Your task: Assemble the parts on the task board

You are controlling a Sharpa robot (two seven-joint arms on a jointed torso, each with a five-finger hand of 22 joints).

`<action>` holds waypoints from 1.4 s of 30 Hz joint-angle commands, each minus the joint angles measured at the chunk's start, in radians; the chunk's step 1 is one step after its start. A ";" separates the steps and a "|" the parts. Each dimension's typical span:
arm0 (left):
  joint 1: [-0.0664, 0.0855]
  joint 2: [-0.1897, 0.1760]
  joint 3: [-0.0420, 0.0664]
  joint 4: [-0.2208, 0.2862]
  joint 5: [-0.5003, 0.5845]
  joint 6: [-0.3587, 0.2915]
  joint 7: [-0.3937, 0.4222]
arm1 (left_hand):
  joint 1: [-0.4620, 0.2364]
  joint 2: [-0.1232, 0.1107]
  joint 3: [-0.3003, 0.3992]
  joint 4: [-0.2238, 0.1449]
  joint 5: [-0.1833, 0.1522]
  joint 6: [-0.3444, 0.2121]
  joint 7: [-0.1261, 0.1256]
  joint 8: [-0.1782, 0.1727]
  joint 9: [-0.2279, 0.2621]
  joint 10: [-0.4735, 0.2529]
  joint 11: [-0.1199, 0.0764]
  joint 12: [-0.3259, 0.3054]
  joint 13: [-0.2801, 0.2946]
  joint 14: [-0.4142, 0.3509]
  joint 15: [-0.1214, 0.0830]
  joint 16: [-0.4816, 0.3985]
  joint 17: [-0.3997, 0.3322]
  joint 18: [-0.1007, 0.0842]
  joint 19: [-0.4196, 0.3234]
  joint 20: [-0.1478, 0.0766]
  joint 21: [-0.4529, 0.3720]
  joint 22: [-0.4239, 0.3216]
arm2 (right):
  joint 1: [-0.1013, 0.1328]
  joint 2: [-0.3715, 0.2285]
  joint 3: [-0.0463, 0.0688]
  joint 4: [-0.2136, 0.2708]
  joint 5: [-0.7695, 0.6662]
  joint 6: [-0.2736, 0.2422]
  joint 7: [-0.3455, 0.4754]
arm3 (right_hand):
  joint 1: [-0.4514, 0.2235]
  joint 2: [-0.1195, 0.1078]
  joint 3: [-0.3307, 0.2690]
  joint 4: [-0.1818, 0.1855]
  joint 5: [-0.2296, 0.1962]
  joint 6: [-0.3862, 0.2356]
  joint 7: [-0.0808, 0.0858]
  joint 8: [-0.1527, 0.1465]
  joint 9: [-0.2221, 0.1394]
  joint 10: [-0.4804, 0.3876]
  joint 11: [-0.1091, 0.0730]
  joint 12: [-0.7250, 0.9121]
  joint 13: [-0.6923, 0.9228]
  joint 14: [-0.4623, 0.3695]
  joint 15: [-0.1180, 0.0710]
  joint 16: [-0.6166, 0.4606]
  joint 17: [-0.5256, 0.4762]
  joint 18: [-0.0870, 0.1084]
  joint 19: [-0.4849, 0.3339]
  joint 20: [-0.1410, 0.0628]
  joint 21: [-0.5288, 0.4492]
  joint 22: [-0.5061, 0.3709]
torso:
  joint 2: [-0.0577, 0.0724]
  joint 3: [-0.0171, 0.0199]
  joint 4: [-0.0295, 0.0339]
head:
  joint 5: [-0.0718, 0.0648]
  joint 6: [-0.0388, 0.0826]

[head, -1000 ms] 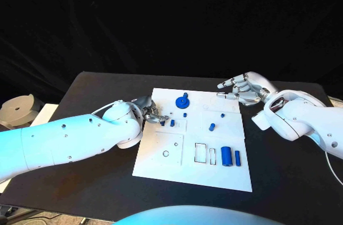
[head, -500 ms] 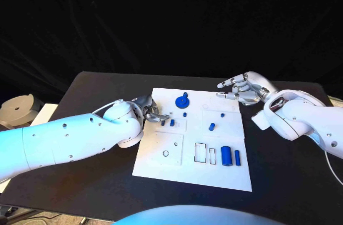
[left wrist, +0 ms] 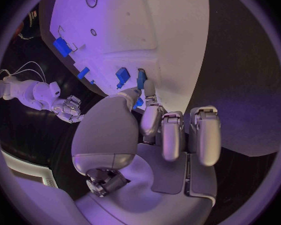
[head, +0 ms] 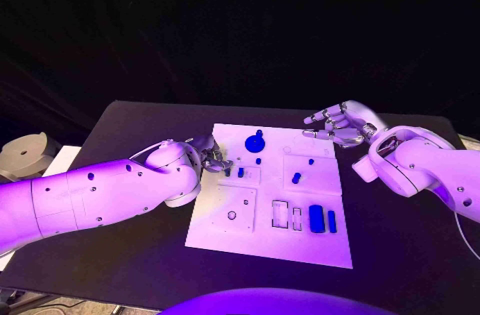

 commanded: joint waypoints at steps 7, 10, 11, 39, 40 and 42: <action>-0.001 0.001 -0.001 0.003 0.018 0.033 -0.036 | 0.022 -0.010 0.017 -0.004 -0.002 -0.004 -0.001 0.008 -0.001 -0.001 -0.005 0.005 0.000 0.105 -0.006 0.003 0.263 -0.019 0.100 -0.007 -0.001 0.257 | 0.000 0.001 0.000 0.000 -0.005 0.008 0.009 | -0.007 0.002 -0.004 0.000 0.005 0.007 0.000 -0.003 0.000 -0.006 -0.002 0.000 -0.002 0.079 -0.009 -0.006 0.159 0.015 -0.005 -0.003 -0.005 0.000 | 0.000 -0.0003 0.0003 | 0.000 0.000; -0.001 0.000 -0.001 0.006 0.021 0.033 -0.033 | 0.023 -0.012 0.018 -0.005 -0.002 -0.004 -0.001 0.008 -0.001 -0.001 -0.005 0.005 0.000 0.105 -0.006 0.003 0.263 -0.019 0.100 -0.007 -0.001 0.257 | 0.000 0.001 0.000 0.000 -0.005 0.008 0.009 | -0.007 0.002 -0.004 0.000 0.005 0.007 0.000 -0.003 0.000 -0.006 -0.002 0.000 -0.002 0.079 -0.009 -0.006 0.159 0.015 -0.005 -0.003 -0.005 0.000 | 0.000 -0.0001 0.0008 | -0.001 0.000; -0.001 -0.001 -0.001 0.008 0.023 0.033 -0.032 | 0.024 -0.013 0.019 -0.006 -0.002 -0.004 -0.001 0.009 -0.001 -0.001 -0.005 0.005 0.000 0.105 -0.006 0.003 0.263 -0.019 0.100 -0.007 -0.002 0.257 | 0.000 0.001 0.000 0.000 -0.005 0.008 0.009 | -0.007 0.002 -0.004 0.000 0.005 0.007 0.000 -0.003 0.000 -0.006 -0.002 0.000 -0.002 0.079 -0.009 -0.006 0.159 0.015 -0.005 -0.003 -0.005 0.000 | 0.000 -0.0002 0.0010 | -0.001 0.000; -0.001 -0.019 0.032 0.003 0.082 0.042 -0.022 | -0.095 -0.059 -0.012 0.047 -0.002 0.002 0.005 0.012 -0.008 -0.001 0.000 0.002 -0.004 0.105 -0.001 0.003 0.263 -0.019 0.100 -0.003 0.002 0.258 | -0.001 0.002 0.000 -0.002 -0.005 0.008 0.010 | -0.007 0.002 -0.004 0.000 0.005 0.007 0.000 -0.003 0.000 -0.006 -0.002 0.000 -0.002 0.079 -0.009 -0.006 0.159 0.015 -0.005 -0.003 -0.005 0.000 | 0.000 0.0001 0.0003 | 0.000 0.006; -0.001 -0.019 0.032 0.002 0.086 0.042 -0.022 | -0.100 -0.059 -0.013 0.047 -0.002 0.003 0.005 0.012 -0.008 -0.001 0.000 0.002 -0.004 0.105 -0.001 0.003 0.263 -0.019 0.100 -0.003 0.002 0.257 | -0.001 0.002 0.000 -0.002 -0.005 0.008 0.010 | -0.007 0.002 -0.004 0.000 0.005 0.007 0.000 -0.003 0.000 -0.006 -0.002 0.000 -0.002 0.079 -0.009 -0.006 0.159 0.015 -0.005 -0.003 -0.005 0.000 | 0.000 0.0003 0.0002 | 0.000 0.006; -0.001 -0.019 0.033 0.000 0.094 0.040 -0.021 | -0.109 -0.059 -0.016 0.048 -0.002 0.003 0.006 0.012 -0.009 -0.001 0.001 0.002 -0.005 0.105 -0.001 0.003 0.263 -0.019 0.100 -0.002 0.001 0.257 | -0.001 0.002 0.000 -0.002 -0.005 0.008 0.010 | -0.007 0.002 -0.004 0.000 0.005 0.007 0.000 -0.003 0.000 -0.006 -0.002 0.000 -0.002 0.079 -0.009 -0.006 0.159 0.015 -0.005 -0.003 -0.005 0.000 | 0.000 0.0004 -0.0002 | 0.000 0.007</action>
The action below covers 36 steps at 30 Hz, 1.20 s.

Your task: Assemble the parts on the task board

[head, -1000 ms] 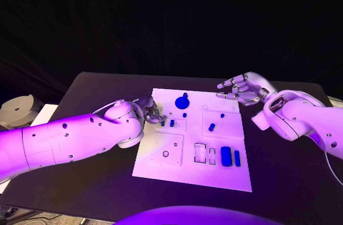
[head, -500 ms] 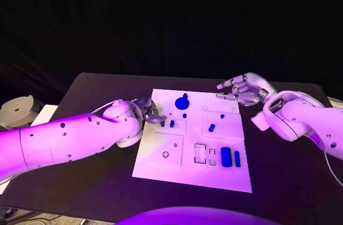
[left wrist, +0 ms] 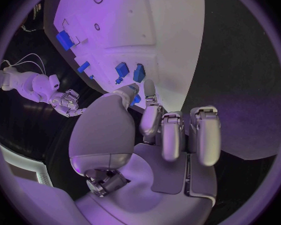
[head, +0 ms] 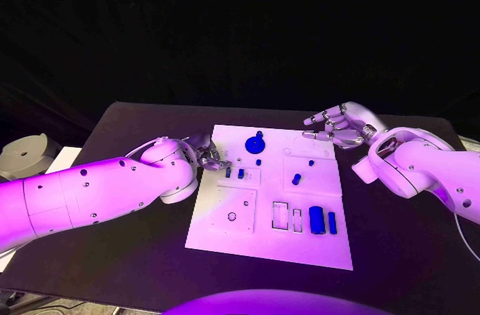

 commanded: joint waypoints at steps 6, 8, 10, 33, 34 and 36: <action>0.004 0.000 0.021 -0.015 0.067 0.061 -0.018 | -0.027 -0.002 -0.014 -0.002 -0.002 -0.003 0.008 0.000 -0.004 -0.008 0.002 -0.010 -0.015 0.105 0.000 0.003 0.263 -0.016 0.098 -0.002 -0.015 0.253 | 0.000 0.001 0.000 0.000 -0.004 0.007 0.009 | -0.007 0.002 -0.004 0.000 0.005 0.007 0.000 -0.003 0.000 -0.006 -0.002 0.000 -0.002 0.079 -0.009 -0.006 0.159 0.015 -0.005 -0.003 -0.005 0.000 | 0.000 0.0008 -0.0007 | -0.001 0.005; 0.018 0.004 0.029 -0.031 0.109 0.120 -0.019 | -0.054 -0.008 -0.044 -0.002 -0.004 -0.033 0.023 -0.017 -0.012 -0.039 0.014 -0.064 -0.073 0.105 0.008 0.003 0.263 -0.007 0.093 0.003 -0.062 0.241 | 0.000 0.002 0.000 -0.001 -0.004 0.008 0.008 | -0.007 0.002 -0.004 0.000 0.005 0.007 0.000 -0.003 0.000 -0.006 -0.002 0.000 -0.002 0.079 -0.009 -0.006 0.159 0.015 -0.005 -0.003 -0.005 0.000 | 0.000 0.0007 -0.0008 | 0.000 0.006; 0.035 0.010 0.032 -0.046 0.145 0.172 -0.019 | -0.057 0.000 -0.069 -0.003 -0.003 -0.076 0.042 -0.043 -0.024 -0.080 0.031 -0.126 -0.139 0.105 0.021 0.003 0.263 -0.004 0.090 0.011 -0.080 0.236 | 0.000 0.002 0.000 -0.002 -0.003 0.008 0.007 | -0.007 0.002 -0.004 0.000 0.005 0.007 0.000 -0.003 0.000 -0.006 -0.002 0.000 -0.002 0.079 -0.009 -0.006 0.159 0.015 -0.005 -0.003 -0.005 0.000 | 0.000 0.0008 -0.0009 | 0.000 0.006; 0.201 0.244 0.016 -0.444 0.257 0.823 -0.035 | -0.024 0.090 -0.308 -0.007 -0.008 -0.143 0.049 0.090 0.101 -0.144 0.047 -0.080 -0.144 0.105 0.040 0.003 0.263 0.011 0.076 0.040 -0.158 0.217 | 0.000 0.019 0.000 -0.014 -0.003 0.008 0.002 | -0.009 0.004 -0.008 0.001 0.007 0.006 0.000 -0.003 0.000 -0.006 -0.002 0.001 -0.002 0.079 -0.009 -0.006 0.159 0.016 -0.005 -0.003 -0.006 -0.001 | 0.001 -0.0012 -0.0012 | 0.000 0.025; 0.202 0.251 0.015 -0.454 0.253 0.822 -0.033 | -0.036 0.098 -0.331 -0.004 -0.038 -0.150 0.046 0.113 0.126 -0.135 0.040 -0.063 -0.127 0.105 0.035 0.003 0.263 0.009 0.078 0.035 -0.150 0.219 | 0.000 0.019 0.000 -0.014 -0.003 0.008 0.002 | -0.009 0.004 -0.008 0.001 0.007 0.006 0.000 -0.003 0.000 -0.006 -0.002 0.001 -0.002 0.079 -0.009 -0.006 0.159 0.016 -0.005 -0.003 -0.006 -0.001 | 0.001 -0.0006 -0.0014 | 0.001 0.024; 0.204 0.267 0.012 -0.473 0.247 0.819 -0.027 | -0.042 0.120 -0.369 -0.003 -0.087 -0.170 0.039 0.153 0.176 -0.127 0.032 -0.047 -0.111 0.105 0.029 0.003 0.263 0.008 0.080 0.027 -0.143 0.221 | 0.000 0.021 0.000 -0.014 -0.003 0.008 0.002 | -0.009 0.004 -0.008 0.001 0.007 0.006 0.000 -0.003 0.000 -0.006 -0.002 0.001 -0.002 0.079 -0.009 -0.006 0.159 0.016 -0.005 -0.003 -0.006 -0.001 | 0.001 -0.0003 -0.0015 | 0.001 0.025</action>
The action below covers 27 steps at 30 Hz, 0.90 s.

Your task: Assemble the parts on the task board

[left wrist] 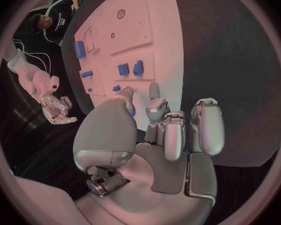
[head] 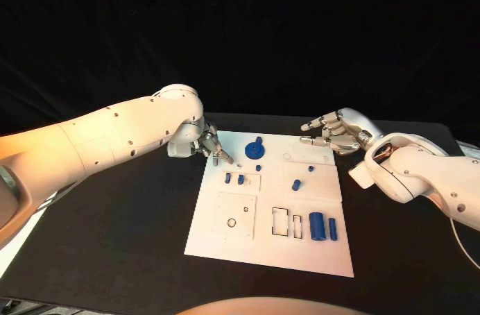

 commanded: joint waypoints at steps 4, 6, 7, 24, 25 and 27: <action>0.004 0.042 -0.008 -0.043 -0.025 0.059 -0.017 | -0.005 0.035 -0.057 0.002 -0.044 -0.032 -0.010 0.059 0.084 0.017 -0.008 0.028 0.026 0.103 -0.013 0.003 0.263 -0.011 0.084 -0.011 0.018 0.225 | 0.000 0.006 0.000 -0.002 -0.004 0.009 0.004 | -0.009 0.003 -0.006 -0.001 0.007 0.006 0.000 -0.003 0.000 -0.006 -0.002 0.000 -0.002 0.079 -0.009 -0.007 0.159 0.016 -0.005 -0.003 -0.006 -0.001 | 0.001 -0.0020 -0.0007 | 0.000 -0.003; 0.004 0.052 -0.010 -0.051 -0.022 0.057 -0.012 | -0.008 0.044 -0.068 0.002 -0.046 -0.039 -0.011 0.068 0.104 0.019 -0.009 0.031 0.029 0.103 -0.015 0.003 0.263 -0.011 0.084 -0.012 0.020 0.225 | 0.000 0.007 0.000 -0.002 -0.004 0.010 0.004 | -0.009 0.003 -0.006 -0.001 0.007 0.006 0.000 -0.003 0.000 -0.006 -0.002 0.000 -0.002 0.079 -0.009 -0.007 0.159 0.016 -0.005 -0.003 -0.006 -0.001 | 0.001 -0.0028 -0.0013 | 0.000 -0.003; 0.004 0.056 -0.010 -0.054 -0.021 0.056 -0.011 | -0.008 0.047 -0.070 0.002 -0.047 -0.040 -0.012 0.070 0.108 0.019 -0.010 0.032 0.030 0.103 -0.015 0.003 0.263 -0.011 0.084 -0.012 0.021 0.225 | 0.000 0.007 0.000 -0.002 -0.004 0.010 0.004 | -0.009 0.003 -0.006 -0.001 0.007 0.006 0.000 -0.003 0.000 -0.006 -0.002 0.000 -0.002 0.079 -0.009 -0.007 0.159 0.016 -0.005 -0.003 -0.006 -0.001 | 0.001 -0.0020 -0.0005 | 0.001 -0.003; -0.003 0.086 -0.029 -0.082 -0.039 0.095 -0.010 | 0.063 0.077 -0.060 -0.002 -0.043 -0.076 -0.005 0.050 0.156 0.017 -0.005 0.035 0.031 0.103 -0.012 0.003 0.263 -0.013 0.086 -0.011 0.031 0.228 | 0.000 0.009 0.000 -0.002 -0.004 0.010 0.005 | -0.010 0.003 -0.007 -0.001 0.007 0.006 0.000 -0.004 0.000 -0.006 -0.002 0.001 -0.002 0.079 -0.009 -0.007 0.159 0.016 -0.005 -0.003 -0.006 -0.001 | 0.001 -0.0020 -0.0002 | -0.002 -0.010; -0.004 0.087 -0.030 -0.082 -0.038 0.103 -0.011 | 0.070 0.080 -0.055 -0.002 -0.042 -0.076 -0.005 0.046 0.158 0.017 -0.005 0.035 0.032 0.103 -0.012 0.003 0.263 -0.013 0.086 -0.011 0.031 0.228 | 0.000 0.009 0.000 -0.002 -0.004 0.010 0.005 | -0.010 0.003 -0.007 -0.001 0.007 0.006 0.000 -0.004 0.000 -0.006 -0.002 0.001 -0.002 0.079 -0.009 -0.007 0.159 0.016 -0.005 -0.003 -0.006 -0.001 | 0.001 -0.0022 -0.0004 | -0.001 -0.011; -0.004 0.088 -0.030 -0.082 -0.038 0.111 -0.012 | 0.080 0.085 -0.045 -0.002 -0.041 -0.075 -0.004 0.039 0.161 0.017 -0.004 0.035 0.032 0.103 -0.011 0.003 0.263 -0.014 0.086 -0.010 0.032 0.228 | 0.000 0.009 0.000 -0.002 -0.004 0.009 0.005 | -0.010 0.003 -0.007 -0.001 0.007 0.006 0.000 -0.004 0.000 -0.006 -0.002 0.001 -0.002 0.079 -0.009 -0.007 0.159 0.016 -0.005 -0.003 -0.006 -0.001 | 0.000 -0.0019 -0.0004 | -0.001 -0.012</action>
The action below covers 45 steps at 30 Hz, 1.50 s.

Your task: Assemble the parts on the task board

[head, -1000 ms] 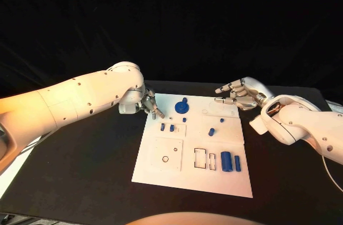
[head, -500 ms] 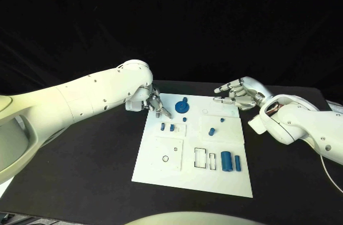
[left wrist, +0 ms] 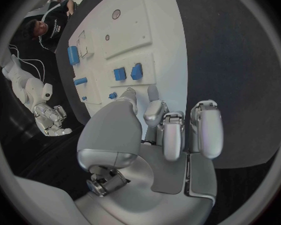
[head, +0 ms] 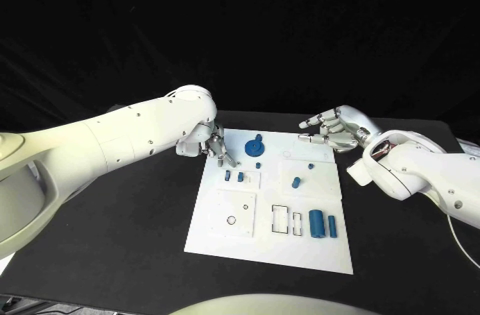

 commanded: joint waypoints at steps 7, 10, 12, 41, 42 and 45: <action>-0.002 0.005 -0.001 0.003 0.003 0.059 -0.011 | 0.025 0.007 0.023 0.001 0.001 -0.005 0.004 -0.014 0.007 0.001 0.007 0.009 0.004 0.103 -0.004 0.003 0.263 -0.014 0.088 -0.002 0.010 0.229 | 0.000 0.001 0.000 0.000 -0.004 0.009 0.006 | -0.010 0.003 -0.007 -0.001 0.003 0.006 0.000 -0.004 0.000 -0.006 -0.002 0.001 -0.001 0.079 -0.009 -0.007 0.159 0.016 -0.005 -0.003 -0.006 -0.001 | -0.001 0.0008 0.0006 | 0.001 -0.005; -0.002 0.005 -0.001 0.007 0.009 0.059 -0.011 | 0.023 0.012 0.028 0.002 0.002 -0.003 0.004 -0.018 0.009 0.002 0.007 0.010 0.005 0.103 -0.003 0.003 0.263 -0.015 0.088 -0.001 0.012 0.230 | 0.000 0.002 0.000 -0.001 -0.004 0.009 0.006 | -0.010 0.003 -0.007 -0.001 0.003 0.006 0.000 -0.004 0.000 -0.006 -0.002 0.001 -0.001 0.079 -0.009 -0.007 0.159 0.016 -0.005 -0.003 -0.006 -0.001 | -0.002 0.0015 0.0008 | 0.001 -0.006; -0.002 0.005 -0.001 0.009 0.012 0.060 -0.011 | 0.023 0.013 0.028 0.002 0.002 -0.002 0.004 -0.018 0.009 0.003 0.007 0.011 0.006 0.103 -0.003 0.003 0.263 -0.015 0.088 -0.001 0.013 0.230 | 0.000 0.002 0.000 -0.001 -0.004 0.009 0.006 | -0.010 0.003 -0.007 -0.001 0.003 0.006 0.000 -0.004 0.000 -0.006 -0.002 0.001 -0.001 0.079 -0.009 -0.007 0.159 0.016 -0.005 -0.003 -0.006 -0.001 | -0.002 0.0015 0.0010 | 0.002 -0.007; -0.012 0.011 -0.003 0.014 0.034 0.088 -0.020 | 0.024 0.032 0.050 -0.001 0.003 -0.002 0.006 -0.041 0.022 -0.003 0.009 0.005 -0.001 0.103 -0.001 0.003 0.263 -0.014 0.088 0.001 0.007 0.229 | 0.000 0.003 0.000 -0.001 -0.004 0.009 0.007 | -0.009 0.004 -0.007 -0.002 0.005 0.005 0.000 -0.004 0.000 -0.006 -0.002 0.002 0.000 0.079 -0.009 -0.006 0.160 0.015 -0.005 -0.003 -0.005 0.000 | -0.001 0.0017 0.0001 | 0.002 -0.008; -0.012 0.011 -0.004 0.014 0.034 0.089 -0.021 | 0.027 0.032 0.053 -0.002 0.003 -0.002 0.006 -0.042 0.024 -0.003 0.009 0.005 -0.001 0.103 -0.001 0.003 0.263 -0.014 0.087 0.001 0.007 0.229 | 0.000 0.003 0.000 -0.001 -0.004 0.009 0.007 | -0.009 0.004 -0.007 -0.002 0.005 0.005 0.000 -0.004 0.000 -0.006 -0.002 0.002 0.000 0.079 -0.009 -0.006 0.160 0.015 -0.005 -0.003 -0.005 0.000 | -0.001 0.0017 0.0000 | 0.002 -0.008; -0.012 0.012 -0.004 0.013 0.033 0.093 -0.022 | 0.044 0.033 0.070 -0.002 0.004 -0.002 0.006 -0.049 0.029 -0.004 0.009 0.005 -0.001 0.103 -0.002 0.003 0.263 -0.014 0.087 0.001 0.008 0.229 | 0.000 0.003 0.000 -0.001 -0.004 0.009 0.007 | -0.009 0.004 -0.007 -0.002 0.005 0.005 0.000 -0.004 0.000 -0.006 -0.002 0.002 0.000 0.079 -0.009 -0.006 0.160 0.015 -0.005 -0.003 -0.005 0.000 | -0.001 0.0012 0.0002 | 0.002 -0.009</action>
